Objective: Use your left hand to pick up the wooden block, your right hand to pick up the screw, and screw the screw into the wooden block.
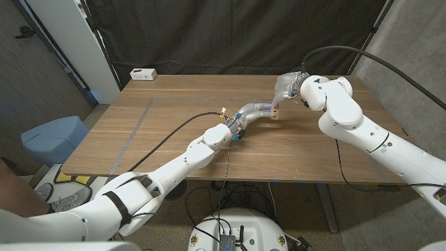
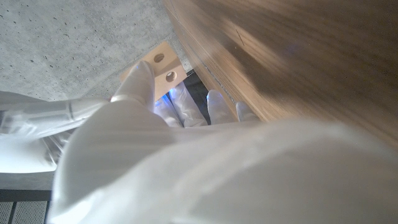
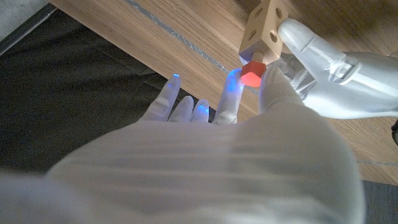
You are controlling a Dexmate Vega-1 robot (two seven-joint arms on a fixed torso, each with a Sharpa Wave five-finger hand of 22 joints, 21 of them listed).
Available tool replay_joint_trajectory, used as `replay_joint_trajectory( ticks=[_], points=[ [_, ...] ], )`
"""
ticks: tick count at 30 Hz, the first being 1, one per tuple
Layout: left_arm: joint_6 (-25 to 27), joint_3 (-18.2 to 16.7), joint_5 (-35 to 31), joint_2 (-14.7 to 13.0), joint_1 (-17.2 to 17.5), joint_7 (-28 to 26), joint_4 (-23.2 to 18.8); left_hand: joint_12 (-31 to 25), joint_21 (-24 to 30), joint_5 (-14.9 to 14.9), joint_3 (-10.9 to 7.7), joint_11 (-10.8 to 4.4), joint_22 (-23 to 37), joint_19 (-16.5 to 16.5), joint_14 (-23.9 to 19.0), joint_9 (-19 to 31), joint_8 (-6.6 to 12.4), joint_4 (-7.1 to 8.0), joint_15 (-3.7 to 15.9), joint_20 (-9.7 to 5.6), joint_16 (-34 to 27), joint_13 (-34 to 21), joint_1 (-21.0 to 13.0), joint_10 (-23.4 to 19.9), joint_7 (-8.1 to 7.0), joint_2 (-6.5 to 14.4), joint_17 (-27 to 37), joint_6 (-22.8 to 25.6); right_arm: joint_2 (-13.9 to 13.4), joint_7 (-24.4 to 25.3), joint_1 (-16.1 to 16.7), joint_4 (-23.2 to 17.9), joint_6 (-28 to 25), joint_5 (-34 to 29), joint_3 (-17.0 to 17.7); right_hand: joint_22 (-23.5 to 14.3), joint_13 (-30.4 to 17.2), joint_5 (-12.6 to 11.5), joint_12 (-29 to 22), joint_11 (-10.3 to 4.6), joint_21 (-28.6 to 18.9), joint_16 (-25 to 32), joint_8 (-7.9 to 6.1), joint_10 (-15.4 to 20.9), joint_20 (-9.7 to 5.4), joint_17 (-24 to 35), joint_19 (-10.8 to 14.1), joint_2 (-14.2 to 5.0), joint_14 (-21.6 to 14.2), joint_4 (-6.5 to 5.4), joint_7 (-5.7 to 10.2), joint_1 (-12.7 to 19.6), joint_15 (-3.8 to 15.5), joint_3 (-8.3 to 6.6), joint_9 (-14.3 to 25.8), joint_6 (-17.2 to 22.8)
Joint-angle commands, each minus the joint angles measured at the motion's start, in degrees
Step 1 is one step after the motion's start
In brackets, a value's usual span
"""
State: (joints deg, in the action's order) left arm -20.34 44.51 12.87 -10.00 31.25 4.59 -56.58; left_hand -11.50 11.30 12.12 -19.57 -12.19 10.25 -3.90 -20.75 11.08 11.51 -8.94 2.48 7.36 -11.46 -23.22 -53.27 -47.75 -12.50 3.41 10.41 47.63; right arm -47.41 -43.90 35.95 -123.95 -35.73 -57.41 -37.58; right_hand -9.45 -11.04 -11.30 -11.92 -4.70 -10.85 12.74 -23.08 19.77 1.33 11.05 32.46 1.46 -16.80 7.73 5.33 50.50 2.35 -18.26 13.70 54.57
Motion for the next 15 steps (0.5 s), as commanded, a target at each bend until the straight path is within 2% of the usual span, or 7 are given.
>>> replay_joint_trajectory(
  ticks=[1,15],
  points=[
    [-0.3,0.1,0.0,0.3,-0.3,0.3,0.5,-0.5,0.5,0.2,-0.07,-0.33,0.2,-0.4,-0.6,0.2,0.53,0.23,2.78,0.07,0.0,-0.3,-0.3,-0.4,0.8,0.6,0.0,1.7,-0.2,0.9,0.0,0.2,-0.8,0.0,-0.2,-0.2,-0.2,0.2,-0.4,0.1,-0.4,0.3,-0.42,0.6,-0.4,0.1,0.6,-0.18,-0.8,-0.45,-0.32,-0.8,0.11,0.05,0.1,0.8],
    [-0.3,0.1,0.0,0.2,-0.3,0.2,0.5,-0.5,0.5,0.3,-0.14,-0.32,0.2,-0.5,-0.7,0.2,0.49,0.2,2.74,0.03,0.0,-0.3,-0.4,-0.3,0.77,0.7,0.0,1.6,0.2,2.2,0.0,0.7,-1.5,0.0,-0.6,-0.2,-0.1,0.2,-0.6,0.04,-0.4,0.6,-1.51,2.8,-0.76,0.2,1.2,-1.03,-2.0,-1.29,-0.9,-2.7,0.61,0.7,-0.1,3.7]
  ],
)
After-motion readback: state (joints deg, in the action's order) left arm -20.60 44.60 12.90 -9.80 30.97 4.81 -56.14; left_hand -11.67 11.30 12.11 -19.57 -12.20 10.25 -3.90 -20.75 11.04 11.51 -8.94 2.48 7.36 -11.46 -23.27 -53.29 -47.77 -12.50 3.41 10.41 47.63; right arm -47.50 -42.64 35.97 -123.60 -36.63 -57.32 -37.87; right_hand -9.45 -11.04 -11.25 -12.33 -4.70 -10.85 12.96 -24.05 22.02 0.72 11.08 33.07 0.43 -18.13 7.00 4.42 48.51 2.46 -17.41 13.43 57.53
